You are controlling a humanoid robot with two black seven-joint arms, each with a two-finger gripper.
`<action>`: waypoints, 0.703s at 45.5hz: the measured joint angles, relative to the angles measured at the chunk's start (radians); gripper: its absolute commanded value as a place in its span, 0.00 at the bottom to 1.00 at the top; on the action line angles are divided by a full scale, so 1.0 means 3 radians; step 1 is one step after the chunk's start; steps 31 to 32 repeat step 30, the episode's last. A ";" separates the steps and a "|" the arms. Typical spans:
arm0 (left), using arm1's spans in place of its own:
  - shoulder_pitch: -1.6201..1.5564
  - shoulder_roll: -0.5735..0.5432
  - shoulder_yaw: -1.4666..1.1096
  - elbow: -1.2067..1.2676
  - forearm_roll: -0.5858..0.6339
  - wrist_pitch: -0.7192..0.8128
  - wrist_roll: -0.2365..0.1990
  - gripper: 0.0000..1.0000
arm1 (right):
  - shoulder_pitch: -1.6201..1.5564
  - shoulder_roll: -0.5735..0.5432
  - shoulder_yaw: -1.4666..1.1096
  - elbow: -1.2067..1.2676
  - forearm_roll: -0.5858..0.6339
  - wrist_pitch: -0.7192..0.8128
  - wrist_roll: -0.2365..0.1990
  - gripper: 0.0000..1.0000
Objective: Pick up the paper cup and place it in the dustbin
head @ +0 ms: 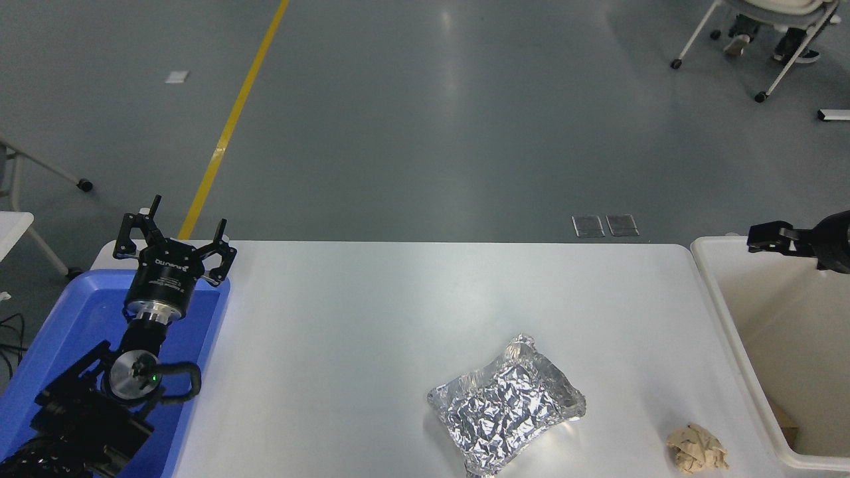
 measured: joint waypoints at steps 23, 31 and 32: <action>0.0005 0.0000 -0.0006 0.0001 -0.0002 0.0013 -0.0006 1.00 | 0.0835 0.1489 -0.0079 0.0421 0.1074 0.0446 -0.0017 1.00; 0.0005 0.0000 -0.0006 0.0001 -0.0002 0.0013 -0.0006 1.00 | 0.0885 0.1600 -0.0079 0.0422 0.1142 0.0467 -0.0018 1.00; 0.0005 0.0000 -0.0006 0.0001 -0.0002 0.0013 -0.0006 1.00 | 0.0885 0.1600 -0.0079 0.0422 0.1142 0.0467 -0.0018 1.00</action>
